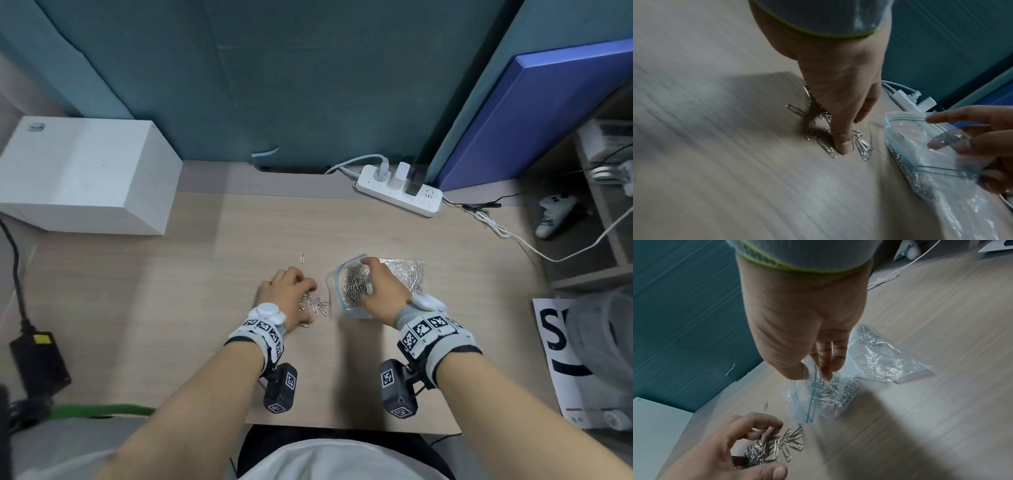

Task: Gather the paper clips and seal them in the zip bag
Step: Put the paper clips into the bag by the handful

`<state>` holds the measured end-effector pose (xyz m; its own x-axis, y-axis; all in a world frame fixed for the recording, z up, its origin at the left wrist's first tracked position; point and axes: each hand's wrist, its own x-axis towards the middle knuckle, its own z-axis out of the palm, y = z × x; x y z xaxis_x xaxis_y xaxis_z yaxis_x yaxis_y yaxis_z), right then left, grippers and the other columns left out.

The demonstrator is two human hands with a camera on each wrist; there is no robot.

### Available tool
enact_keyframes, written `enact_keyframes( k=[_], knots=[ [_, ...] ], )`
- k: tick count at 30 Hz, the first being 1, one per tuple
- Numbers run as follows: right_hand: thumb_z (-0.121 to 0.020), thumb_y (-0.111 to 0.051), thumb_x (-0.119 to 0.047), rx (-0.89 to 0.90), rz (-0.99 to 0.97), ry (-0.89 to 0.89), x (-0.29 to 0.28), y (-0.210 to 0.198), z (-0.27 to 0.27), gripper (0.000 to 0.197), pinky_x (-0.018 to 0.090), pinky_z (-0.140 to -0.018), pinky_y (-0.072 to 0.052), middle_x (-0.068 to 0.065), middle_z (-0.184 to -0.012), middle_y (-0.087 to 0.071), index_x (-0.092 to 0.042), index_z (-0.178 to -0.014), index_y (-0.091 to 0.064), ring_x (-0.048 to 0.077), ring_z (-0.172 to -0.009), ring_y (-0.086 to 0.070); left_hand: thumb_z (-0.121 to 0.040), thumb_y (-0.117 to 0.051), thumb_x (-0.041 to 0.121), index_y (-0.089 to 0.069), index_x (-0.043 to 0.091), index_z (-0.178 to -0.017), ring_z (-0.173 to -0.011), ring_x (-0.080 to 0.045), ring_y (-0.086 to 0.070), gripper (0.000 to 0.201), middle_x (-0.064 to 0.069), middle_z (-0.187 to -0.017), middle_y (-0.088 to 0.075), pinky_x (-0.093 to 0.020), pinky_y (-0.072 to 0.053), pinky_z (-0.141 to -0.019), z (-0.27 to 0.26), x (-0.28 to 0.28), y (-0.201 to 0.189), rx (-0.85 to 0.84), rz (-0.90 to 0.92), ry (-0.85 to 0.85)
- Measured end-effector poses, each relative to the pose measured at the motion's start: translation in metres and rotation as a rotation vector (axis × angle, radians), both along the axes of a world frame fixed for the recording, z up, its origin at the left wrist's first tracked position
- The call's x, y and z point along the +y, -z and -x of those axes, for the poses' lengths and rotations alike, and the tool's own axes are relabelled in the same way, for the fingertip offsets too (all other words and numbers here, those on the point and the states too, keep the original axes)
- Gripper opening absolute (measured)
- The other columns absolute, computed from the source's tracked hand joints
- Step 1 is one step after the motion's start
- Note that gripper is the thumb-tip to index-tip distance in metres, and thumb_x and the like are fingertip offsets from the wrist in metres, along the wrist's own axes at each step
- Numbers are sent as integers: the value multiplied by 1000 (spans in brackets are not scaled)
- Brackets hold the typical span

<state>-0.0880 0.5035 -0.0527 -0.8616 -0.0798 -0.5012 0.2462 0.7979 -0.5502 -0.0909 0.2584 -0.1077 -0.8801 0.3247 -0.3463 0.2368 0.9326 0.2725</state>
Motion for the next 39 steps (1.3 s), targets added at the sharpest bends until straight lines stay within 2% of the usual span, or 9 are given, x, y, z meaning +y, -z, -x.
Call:
enact_keyframes(
  k=[5, 9, 18, 22, 24, 27, 31, 36, 39],
  knots=[
    [-83, -61, -15, -15, 0, -4, -3, 2, -1, 73, 44, -93, -50, 6, -134, -51, -29, -147, -30, 30, -104, -60, -78, -83, 24, -65, 26, -112, -108, -24, -49, 38, 2, -114, -53, -25, -35, -78, 3, 6, 7, 8, -162, -18],
    [-84, -61, -13, -14, -5, 1, -2, 2, -2, 73, 41, -91, -50, 7, -134, -51, -27, -149, -30, 30, -104, -60, -86, -71, 6, -64, 16, -104, -98, -28, -52, 22, -5, -107, -57, -36, -48, -77, 7, 9, 9, 17, -150, -10],
    [-83, -60, -13, -8, -15, 0, -1, 0, -4, 72, 42, -89, -51, 6, -130, -52, -29, -147, -31, 29, -100, -61, -85, -58, -2, -59, 19, -94, -79, -32, -57, 23, -5, -97, -53, -35, -50, -65, 16, 14, 3, -30, -80, -50],
    [-82, -59, -13, -11, -15, 4, -1, -1, -4, 73, 43, -89, -53, 6, -132, -52, -31, -146, -30, 29, -99, -62, -83, -71, 4, -73, 19, -87, -74, -12, -62, 16, 3, -87, -65, -20, -45, -64, 19, 37, -19, -37, -453, -364],
    [-82, -59, -12, -10, -18, -2, -2, 0, -4, 74, 42, -90, -52, 7, -133, -52, -30, -147, -29, 30, -101, -62, -84, -76, 6, -78, 20, -88, -63, 0, -62, 15, 7, -78, -70, -11, -46, -63, 18, 53, -34, -151, -685, -433],
    [-82, -59, -12, -8, -12, 0, -2, -1, -4, 73, 41, -90, -52, 9, -134, -52, -28, -147, -30, 30, -104, -61, -91, -73, 12, -80, 26, -96, -73, -6, -70, 17, 4, -84, -77, -19, -56, -72, 17, 65, -38, -256, -804, -422],
    [-82, -59, -12, -9, -16, -1, -1, -1, -4, 73, 44, -90, -52, 7, -133, -52, -31, -146, -30, 31, -102, -62, -89, -75, 22, -77, 27, -104, -91, -8, -66, 17, 9, -100, -72, -26, -52, -83, 19, 40, -26, -72, -587, -375],
    [-82, -61, -12, 1, -19, -13, 0, 1, -5, 72, 43, -89, -52, 9, -131, -53, -28, -146, -31, 31, -100, -62, -68, -82, 58, -63, 35, -126, -118, -15, -47, 65, 9, -125, -52, -30, -46, -92, 1, 17, -14, -42, -139, -195],
    [-82, -61, -12, 3, -15, -12, -1, 1, -5, 73, 42, -90, -52, 9, -131, -53, -27, -146, -31, 30, -101, -62, -71, -84, 51, -61, 33, -127, -118, -19, -46, 63, 5, -125, -50, -32, -46, -89, -2, 26, -5, -14, -115, -117]
  ],
)
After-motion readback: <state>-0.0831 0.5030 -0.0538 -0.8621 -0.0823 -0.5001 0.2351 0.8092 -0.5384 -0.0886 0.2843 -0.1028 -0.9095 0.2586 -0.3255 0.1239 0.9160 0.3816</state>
